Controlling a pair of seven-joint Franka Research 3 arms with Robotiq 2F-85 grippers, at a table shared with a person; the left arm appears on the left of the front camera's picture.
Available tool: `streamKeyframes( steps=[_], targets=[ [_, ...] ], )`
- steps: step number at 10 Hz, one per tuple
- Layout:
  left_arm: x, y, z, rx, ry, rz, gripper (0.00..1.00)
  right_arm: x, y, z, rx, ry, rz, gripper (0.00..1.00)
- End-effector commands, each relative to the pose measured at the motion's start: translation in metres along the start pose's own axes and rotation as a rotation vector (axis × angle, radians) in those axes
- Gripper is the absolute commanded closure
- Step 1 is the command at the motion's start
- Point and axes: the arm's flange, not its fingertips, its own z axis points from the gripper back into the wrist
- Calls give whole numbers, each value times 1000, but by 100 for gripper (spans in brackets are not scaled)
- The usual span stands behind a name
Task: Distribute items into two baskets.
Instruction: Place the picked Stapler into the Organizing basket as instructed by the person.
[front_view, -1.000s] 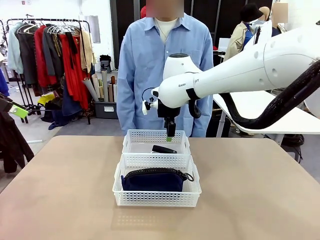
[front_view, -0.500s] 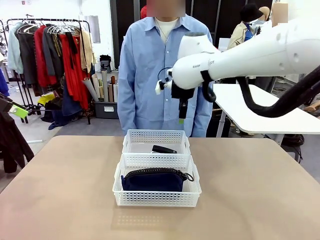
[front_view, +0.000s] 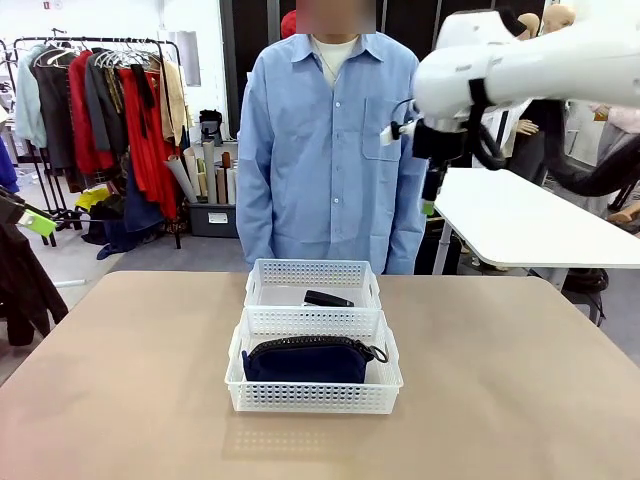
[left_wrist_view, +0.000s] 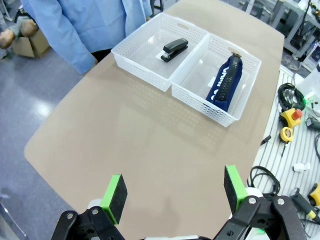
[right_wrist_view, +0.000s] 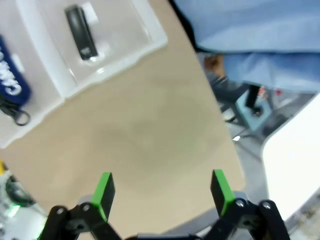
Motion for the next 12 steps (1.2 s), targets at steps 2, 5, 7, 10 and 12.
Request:
streamKeyframes(
  steps=[2,5,7,10,12],
  targets=[
    [0,0,0,-9,-20,-10,0,-32,-5,32,105,-45,-201,0],
    [0,0,0,-9,-20,-10,0,-95,-7,49,197,-111,-331,0],
    [0,0,0,-9,-20,-10,0,-145,-4,52,222,-152,-401,0],
    [0,0,0,-9,-20,-10,0,-194,17,54,257,-232,-423,0],
    [0,0,0,-9,-20,-10,0,-226,34,59,251,-282,-450,0]
  ],
)
